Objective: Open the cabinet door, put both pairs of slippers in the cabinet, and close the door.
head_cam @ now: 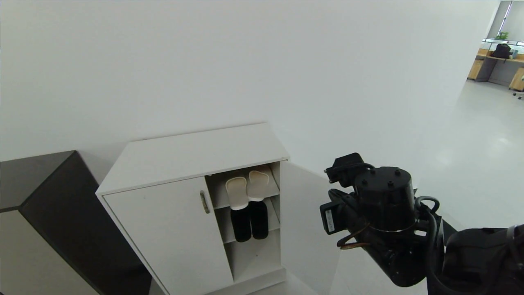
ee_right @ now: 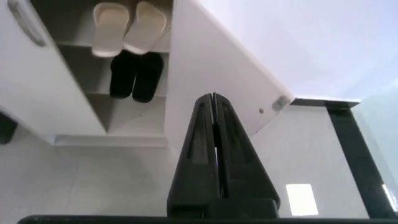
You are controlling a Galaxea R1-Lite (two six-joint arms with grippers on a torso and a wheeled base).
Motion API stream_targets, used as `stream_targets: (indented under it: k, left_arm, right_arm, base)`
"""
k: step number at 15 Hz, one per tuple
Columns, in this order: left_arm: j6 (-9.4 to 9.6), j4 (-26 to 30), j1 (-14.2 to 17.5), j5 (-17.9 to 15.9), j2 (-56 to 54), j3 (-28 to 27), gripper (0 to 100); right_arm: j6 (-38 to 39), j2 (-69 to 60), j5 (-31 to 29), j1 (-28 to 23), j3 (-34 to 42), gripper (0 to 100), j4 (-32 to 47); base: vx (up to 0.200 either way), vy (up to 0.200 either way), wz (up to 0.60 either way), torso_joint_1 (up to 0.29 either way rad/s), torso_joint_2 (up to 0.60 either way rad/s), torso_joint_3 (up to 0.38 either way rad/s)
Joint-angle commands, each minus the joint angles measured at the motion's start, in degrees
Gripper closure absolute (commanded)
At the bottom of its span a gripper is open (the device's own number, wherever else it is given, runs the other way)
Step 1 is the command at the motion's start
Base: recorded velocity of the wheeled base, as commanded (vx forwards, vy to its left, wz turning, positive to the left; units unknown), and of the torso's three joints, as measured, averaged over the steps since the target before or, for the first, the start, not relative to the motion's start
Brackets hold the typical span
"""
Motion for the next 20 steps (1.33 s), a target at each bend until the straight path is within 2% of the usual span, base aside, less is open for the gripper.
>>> stream_targets:
  k: [1, 2, 4, 6, 8, 13, 20]
  left_arm:
    - [0.01, 0.1, 0.0, 0.0, 0.1, 0.0, 100]
    - [0.01, 0.1, 0.0, 0.0, 0.1, 0.0, 100]
    - [0.01, 0.0, 0.0, 0.0, 0.1, 0.0, 100]
    - [0.01, 0.1, 0.0, -0.1, 0.1, 0.0, 100]
    - [0.01, 0.0, 0.0, -0.1, 0.1, 0.0, 100]
    - [0.01, 0.1, 0.0, -0.1, 0.1, 0.0, 100]
    - [0.01, 0.1, 0.0, -0.1, 0.1, 0.0, 100]
  right_arm:
    - [-0.2, 0.1, 0.6, -3.9, -3.2, 100, 0.2]
    - [-0.2, 0.1, 3.0, -6.9, -6.6, 100, 1.3]
    - [0.7, 0.3, 3.7, -11.7, -14.8, 100, 12.3]
    - [6.8, 1.2, 8.0, -13.2, -23.5, 100, 24.1]
    - [8.9, 2.3, 10.1, -15.0, -29.4, 100, 30.6]
    - [9.1, 6.2, 13.2, -18.6, -33.6, 100, 29.9]
    - [9.0, 15.5, 18.8, -24.5, -36.9, 100, 20.5]
  base:
    - [0.0, 0.0, 0.0, 0.0, 0.0, 0.0]
    - [0.0, 0.0, 0.0, 0.0, 0.0, 0.0]
    - [0.0, 0.0, 0.0, 0.0, 0.0, 0.0]
    - [0.0, 0.0, 0.0, 0.0, 0.0, 0.0]
    - [-0.1, 0.0, 0.0, -0.001, 0.0, 0.001]
    - [-0.2, 0.0, 0.0, 0.001, 0.0, 0.0]
    - [0.0, 0.0, 0.0, 0.0, 0.0, 0.0]
